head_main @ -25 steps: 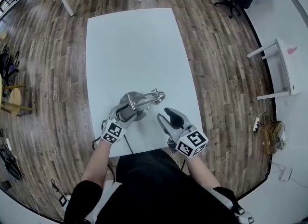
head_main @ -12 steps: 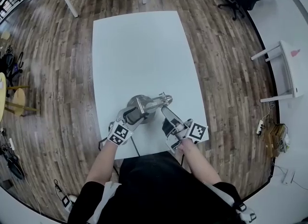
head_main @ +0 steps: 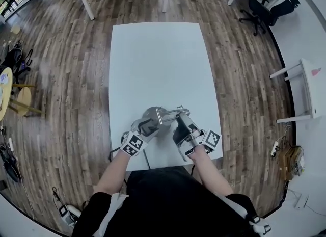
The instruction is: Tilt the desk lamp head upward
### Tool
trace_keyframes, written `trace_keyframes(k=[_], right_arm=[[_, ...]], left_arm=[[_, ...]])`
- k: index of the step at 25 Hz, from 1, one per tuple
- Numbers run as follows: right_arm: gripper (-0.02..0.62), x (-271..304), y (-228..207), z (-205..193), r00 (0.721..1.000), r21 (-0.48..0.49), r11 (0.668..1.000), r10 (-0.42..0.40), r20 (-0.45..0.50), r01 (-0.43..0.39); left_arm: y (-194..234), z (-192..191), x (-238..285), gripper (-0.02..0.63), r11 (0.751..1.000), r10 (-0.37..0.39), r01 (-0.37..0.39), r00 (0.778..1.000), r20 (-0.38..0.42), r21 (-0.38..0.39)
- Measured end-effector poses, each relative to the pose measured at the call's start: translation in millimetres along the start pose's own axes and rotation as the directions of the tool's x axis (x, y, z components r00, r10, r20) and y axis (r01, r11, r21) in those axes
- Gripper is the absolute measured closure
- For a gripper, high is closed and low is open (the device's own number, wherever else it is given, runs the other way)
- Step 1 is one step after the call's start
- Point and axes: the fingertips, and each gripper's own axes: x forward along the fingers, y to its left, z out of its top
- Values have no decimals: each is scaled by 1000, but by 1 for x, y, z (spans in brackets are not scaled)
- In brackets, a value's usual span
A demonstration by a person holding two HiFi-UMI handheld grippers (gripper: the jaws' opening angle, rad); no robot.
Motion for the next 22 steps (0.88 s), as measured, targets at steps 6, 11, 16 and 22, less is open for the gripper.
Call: trace_keyframes(k=[6,11,16,22], right_arm=[[410,0,-5,4,999,50,999,-1,38,-1],[411,0,3,5,998,-24,999,-21,52,23],[422,1,29,12,998,-188,982,-15,60,26],[449,-2,52,22,999,-343,939,3,52,15]], left_arm=[[0,-2,1,362,1000,0,0,1000,-12,-2],[2,-3,1,362,1000,-4,4,1000,-24,-5],[3,-4,0,362,1000,-6,6,1000,-29,-6],[2,-4,2,362,1000,-15,15,999,-39,2]])
